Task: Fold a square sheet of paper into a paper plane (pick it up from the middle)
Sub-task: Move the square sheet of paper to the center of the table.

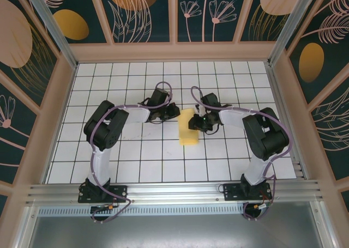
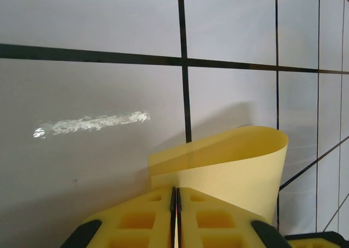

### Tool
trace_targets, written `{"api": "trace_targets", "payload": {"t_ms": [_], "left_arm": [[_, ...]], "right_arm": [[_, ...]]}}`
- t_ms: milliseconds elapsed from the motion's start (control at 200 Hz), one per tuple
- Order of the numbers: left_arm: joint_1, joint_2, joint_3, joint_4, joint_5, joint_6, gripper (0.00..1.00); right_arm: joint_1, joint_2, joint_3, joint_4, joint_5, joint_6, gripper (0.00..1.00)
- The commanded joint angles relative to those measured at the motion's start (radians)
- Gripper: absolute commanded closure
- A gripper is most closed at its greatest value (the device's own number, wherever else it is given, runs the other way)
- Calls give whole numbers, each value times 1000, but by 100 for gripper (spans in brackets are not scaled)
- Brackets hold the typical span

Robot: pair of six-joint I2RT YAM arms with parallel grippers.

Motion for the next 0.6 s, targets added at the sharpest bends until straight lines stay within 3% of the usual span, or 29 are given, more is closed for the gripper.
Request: {"api": "trace_targets", "payload": {"t_ms": [0,325,590], "left_arm": [[5,-83,10,-22,-4,30,86],[-7,-95,-103,98,60,2,88],[-31,-8,-42,1,13,17,90]], "right_arm": [[-1,43,-13,25,15,20,71],[-1,105,49,71,21,44,72],[-5,115,64,87,17,32,71]]}}
